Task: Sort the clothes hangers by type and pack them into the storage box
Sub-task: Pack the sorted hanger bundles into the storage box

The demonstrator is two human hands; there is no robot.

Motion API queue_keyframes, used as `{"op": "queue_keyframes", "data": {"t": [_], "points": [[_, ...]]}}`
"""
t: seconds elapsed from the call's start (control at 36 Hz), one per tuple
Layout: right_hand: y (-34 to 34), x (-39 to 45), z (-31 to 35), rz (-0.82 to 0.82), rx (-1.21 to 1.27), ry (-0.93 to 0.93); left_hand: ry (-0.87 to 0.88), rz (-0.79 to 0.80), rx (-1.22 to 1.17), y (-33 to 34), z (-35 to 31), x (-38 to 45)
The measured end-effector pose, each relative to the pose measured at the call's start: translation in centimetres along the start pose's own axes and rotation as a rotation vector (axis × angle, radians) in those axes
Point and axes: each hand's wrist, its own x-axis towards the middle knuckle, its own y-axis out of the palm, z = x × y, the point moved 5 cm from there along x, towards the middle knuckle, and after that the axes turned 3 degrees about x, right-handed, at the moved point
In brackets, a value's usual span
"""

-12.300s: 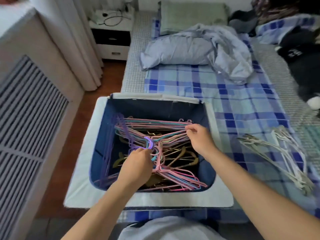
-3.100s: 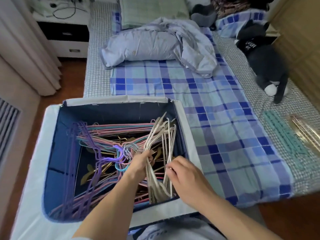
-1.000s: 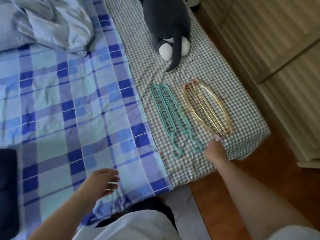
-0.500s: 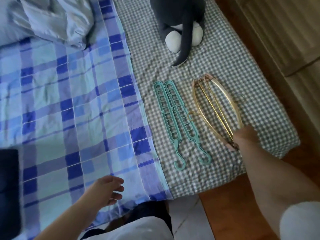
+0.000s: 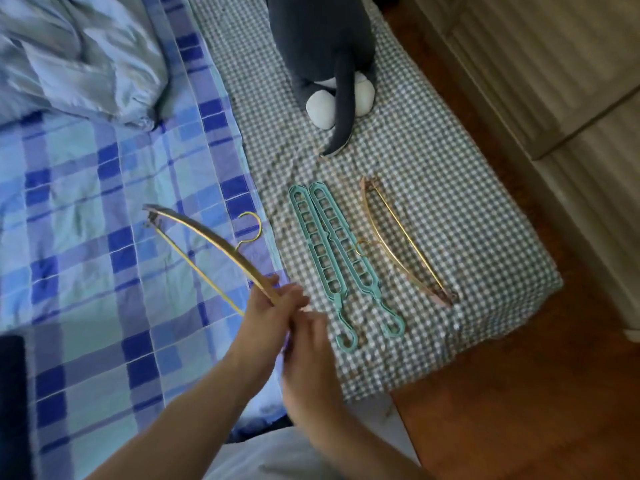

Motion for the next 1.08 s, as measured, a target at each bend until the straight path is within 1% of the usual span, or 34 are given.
{"op": "queue_keyframes", "data": {"t": [0.06, 0.08, 0.11, 0.14, 0.17, 0.19, 0.22, 0.25, 0.28, 0.31, 0.33, 0.39, 0.42, 0.44, 0.47, 0.53, 0.58, 0.67, 0.72, 0.78, 0.83, 0.86, 0.92, 0.97, 1.0, 1.08], "points": [[1.9, -0.8, 0.6, 0.160, -0.062, -0.149, -0.098, -0.129, -0.122, -1.9, 0.9, 0.7], [2.2, -0.5, 0.2, 0.259, -0.089, -0.241, -0.138, -0.155, -0.140, -3.0, 1.3, 0.9], [2.0, 0.0, -0.1, 0.331, -0.135, -0.343, -0.172, -0.155, -0.163, -4.1, 1.6, 1.0], [1.1, 1.2, -1.1, 0.364, -0.204, -0.379, -0.203, -0.133, -0.193, -5.0, 2.0, 1.0], [-0.2, 2.8, -2.4, 0.346, -0.262, -0.350, -0.229, -0.108, -0.222, -5.9, 2.3, 0.9], [-2.0, 4.9, -4.4, 0.281, -0.299, -0.246, -0.256, -0.096, -0.239, -6.8, 2.6, 0.8], [-4.2, 7.1, -6.8, 0.164, -0.374, -0.129, -0.283, -0.082, -0.237, -7.6, 3.0, 0.5], [-6.8, 9.2, -9.4, 0.031, -0.474, -0.011, -0.309, -0.075, -0.224, -8.3, 3.4, 0.3], [-9.0, 10.9, -12.0, -0.063, -0.624, 0.101, -0.326, -0.079, -0.196, -9.0, 4.0, 0.0], [-11.5, 12.3, -14.3, -0.102, -0.749, 0.227, -0.333, -0.084, -0.151, -9.4, 4.4, -0.2], [-13.3, 13.3, -16.8, -0.077, -0.821, 0.357, -0.330, -0.105, -0.104, -10.3, 4.9, -0.4], [-16.0, 14.3, -20.7, 0.047, -0.879, 0.580, -0.315, -0.144, -0.037, -11.4, 5.6, -0.6], [-16.6, 14.3, -21.6, 0.118, -0.895, 0.620, -0.307, -0.168, -0.027, -12.1, 5.9, -0.7], [-16.5, 14.3, -21.8, 0.145, -0.920, 0.591, -0.300, -0.193, -0.023, -12.9, 6.1, -0.9], [-16.7, 14.4, -21.4, 0.125, -0.941, 0.541, -0.292, -0.210, -0.012, -13.1, 6.1, -0.9], [-15.6, 14.3, -19.4, 0.016, -0.923, 0.477, -0.268, -0.260, 0.012, -14.1, 6.1, -1.0], [-13.6, 13.5, -16.8, -0.089, -0.809, 0.476, -0.231, -0.292, 0.034, -14.9, 6.0, -1.3], [-9.9, 11.2, -12.3, -0.245, -0.595, 0.444, -0.181, -0.298, 0.013, -16.1, 5.9, -2.1], [-6.8, 9.2, -8.9, -0.286, -0.500, 0.377, -0.150, -0.283, -0.010, -17.1, 5.6, -3.0], [-3.3, 7.1, -5.3, -0.259, -0.450, 0.254, -0.104, -0.267, -0.034, -18.3, 5.1, -4.2], [0.7, 4.3, -1.7, -0.197, -0.386, 0.133, -0.046, -0.276, -0.073, -20.2, 4.4, -5.7], [2.8, 2.5, 0.3, -0.159, -0.327, 0.117, -0.016, -0.293, -0.090, -21.8, 4.2, -6.8], [6.3, -0.5, 3.3, -0.056, -0.206, 0.147, 0.051, -0.331, -0.092, -24.5, 3.4, -8.9], [11.5, -4.4, 7.6, 0.072, -0.166, 0.051, 0.137, -0.371, -0.095, -30.2, 3.1, -12.7], [12.7, -5.5, 8.9, 0.110, -0.154, 0.010, 0.167, -0.370, -0.094, -31.8, 2.9, -13.9], [20.6, -10.5, 14.8, 0.201, -0.152, -0.127, 0.291, -0.424, -0.096, -42.1, 4.4, -20.4]]}}
